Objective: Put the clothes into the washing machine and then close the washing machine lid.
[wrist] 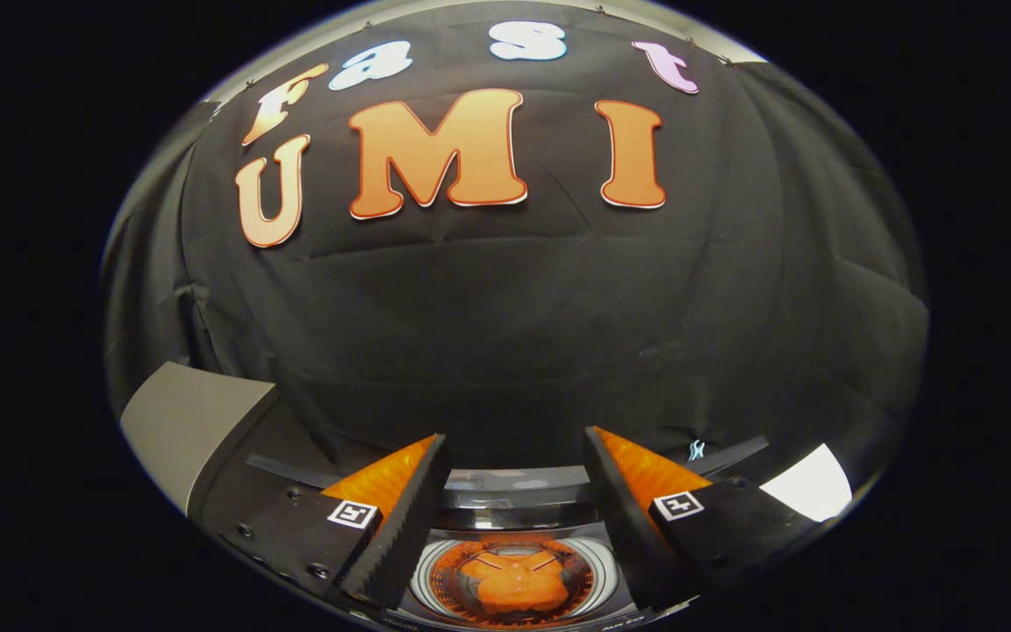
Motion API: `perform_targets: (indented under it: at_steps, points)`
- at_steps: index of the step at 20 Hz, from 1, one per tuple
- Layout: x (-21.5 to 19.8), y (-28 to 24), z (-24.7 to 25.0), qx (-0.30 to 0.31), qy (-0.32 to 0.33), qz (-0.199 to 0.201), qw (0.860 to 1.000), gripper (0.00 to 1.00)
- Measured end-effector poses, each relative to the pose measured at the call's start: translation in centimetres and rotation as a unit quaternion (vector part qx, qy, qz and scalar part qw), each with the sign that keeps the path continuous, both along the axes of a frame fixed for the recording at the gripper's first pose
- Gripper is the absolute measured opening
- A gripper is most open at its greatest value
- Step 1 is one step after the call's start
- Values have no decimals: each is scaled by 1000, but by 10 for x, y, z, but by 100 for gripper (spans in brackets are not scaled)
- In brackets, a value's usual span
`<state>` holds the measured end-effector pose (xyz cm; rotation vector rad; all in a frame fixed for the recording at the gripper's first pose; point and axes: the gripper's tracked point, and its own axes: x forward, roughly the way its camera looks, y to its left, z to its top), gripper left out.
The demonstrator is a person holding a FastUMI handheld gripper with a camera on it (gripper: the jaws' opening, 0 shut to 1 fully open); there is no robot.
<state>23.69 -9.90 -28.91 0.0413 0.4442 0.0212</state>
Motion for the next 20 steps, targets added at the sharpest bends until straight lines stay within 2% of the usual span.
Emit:
perform_targets:
  at_steps: [9, 13, 20]
  points:
    - [-39, 0, -11, 6, -21, -6, 1000, 98]
    - [-43, 2, -23, 7, -21, -1, 1000, 98]
    - [-66, -1, -80, 18, 33, -5, 999, 99]
